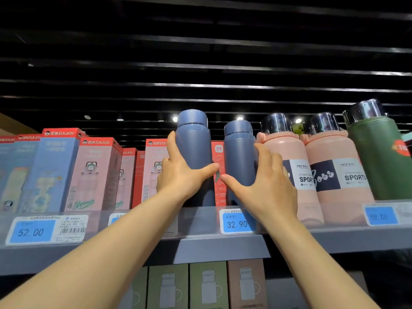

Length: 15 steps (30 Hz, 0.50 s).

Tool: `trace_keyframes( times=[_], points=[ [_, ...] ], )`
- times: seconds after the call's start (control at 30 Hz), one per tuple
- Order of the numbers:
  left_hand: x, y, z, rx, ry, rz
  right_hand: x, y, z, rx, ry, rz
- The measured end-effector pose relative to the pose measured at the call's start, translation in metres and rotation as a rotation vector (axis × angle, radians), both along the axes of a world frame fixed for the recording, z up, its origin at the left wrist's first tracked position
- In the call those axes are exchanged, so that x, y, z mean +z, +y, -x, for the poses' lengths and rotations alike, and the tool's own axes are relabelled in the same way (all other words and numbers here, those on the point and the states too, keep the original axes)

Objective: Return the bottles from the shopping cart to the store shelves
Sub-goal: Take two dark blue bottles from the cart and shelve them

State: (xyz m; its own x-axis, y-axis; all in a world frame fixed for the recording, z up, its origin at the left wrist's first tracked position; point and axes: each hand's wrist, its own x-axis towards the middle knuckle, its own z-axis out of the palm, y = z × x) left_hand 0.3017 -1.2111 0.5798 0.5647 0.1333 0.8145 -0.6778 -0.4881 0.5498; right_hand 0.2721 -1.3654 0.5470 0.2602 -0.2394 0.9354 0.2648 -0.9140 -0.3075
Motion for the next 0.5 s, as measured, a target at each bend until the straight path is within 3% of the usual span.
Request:
trace_keyframes(
  times=[0.27, 0.5],
  points=[
    [0.000, -0.006, 0.003, -0.070, 0.102, -0.056, -0.001, -0.005, -0.003, 0.068, -0.095, -0.025],
    [0.004, 0.027, 0.013, -0.353, 0.246, -0.077, -0.002, -0.010, -0.004, 0.172, -0.163, -0.049]
  ],
)
